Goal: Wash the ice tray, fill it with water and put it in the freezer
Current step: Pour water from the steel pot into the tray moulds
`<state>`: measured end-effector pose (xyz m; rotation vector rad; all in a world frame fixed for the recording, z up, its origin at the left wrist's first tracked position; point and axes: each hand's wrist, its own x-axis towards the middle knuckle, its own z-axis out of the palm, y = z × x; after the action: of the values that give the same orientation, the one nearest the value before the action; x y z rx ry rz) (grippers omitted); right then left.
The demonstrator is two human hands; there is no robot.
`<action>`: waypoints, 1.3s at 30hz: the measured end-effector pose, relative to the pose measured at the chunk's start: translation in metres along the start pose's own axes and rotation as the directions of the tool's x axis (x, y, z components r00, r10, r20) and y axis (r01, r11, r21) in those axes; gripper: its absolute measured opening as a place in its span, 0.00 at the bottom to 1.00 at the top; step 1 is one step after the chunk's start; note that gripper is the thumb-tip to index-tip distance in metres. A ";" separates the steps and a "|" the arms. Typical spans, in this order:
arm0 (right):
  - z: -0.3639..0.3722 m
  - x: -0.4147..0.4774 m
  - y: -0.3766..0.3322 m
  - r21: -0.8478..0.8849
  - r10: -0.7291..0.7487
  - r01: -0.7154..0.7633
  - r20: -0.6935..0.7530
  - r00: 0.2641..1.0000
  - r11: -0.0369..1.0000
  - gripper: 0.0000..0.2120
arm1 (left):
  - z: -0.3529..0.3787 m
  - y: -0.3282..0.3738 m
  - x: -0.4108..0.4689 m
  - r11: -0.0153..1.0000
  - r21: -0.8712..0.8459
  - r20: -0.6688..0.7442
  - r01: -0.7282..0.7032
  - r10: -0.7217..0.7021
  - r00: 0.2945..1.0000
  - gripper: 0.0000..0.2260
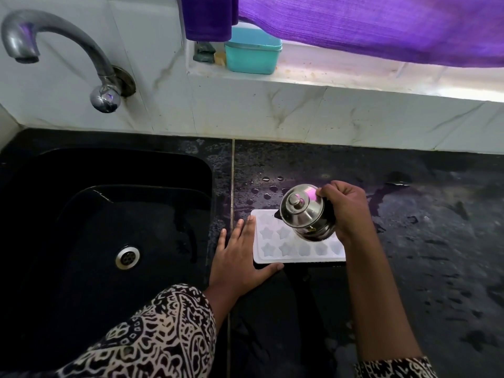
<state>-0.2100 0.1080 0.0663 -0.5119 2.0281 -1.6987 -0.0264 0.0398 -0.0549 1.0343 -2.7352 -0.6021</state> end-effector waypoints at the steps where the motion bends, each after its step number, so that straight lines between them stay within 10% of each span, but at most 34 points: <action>1: 0.000 0.000 0.000 -0.003 0.000 0.000 0.000 1.000 1.000 0.12 | 0.000 0.000 0.000 1.000 0.000 0.001 0.000 0.000 1.000 0.51; 20: -0.001 0.002 -0.004 0.077 0.047 -0.047 0.000 0.999 0.996 0.05 | -0.002 0.001 0.000 1.000 0.001 0.015 0.006 -0.006 1.000 0.51; 32: -0.013 0.000 0.000 0.306 0.109 -0.088 -0.055 0.992 0.948 0.18 | -0.002 0.001 0.000 1.000 -0.006 0.029 0.014 -0.013 0.999 0.52; 39: -0.026 0.002 0.011 0.177 0.025 -0.009 -0.086 0.996 0.984 0.02 | -0.003 0.002 -0.001 1.000 -0.003 0.032 0.014 -0.014 0.999 0.52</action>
<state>-0.2262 0.1295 0.0589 -0.3656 1.9106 -1.8993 -0.0261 0.0404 -0.0516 1.0530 -2.7557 -0.6310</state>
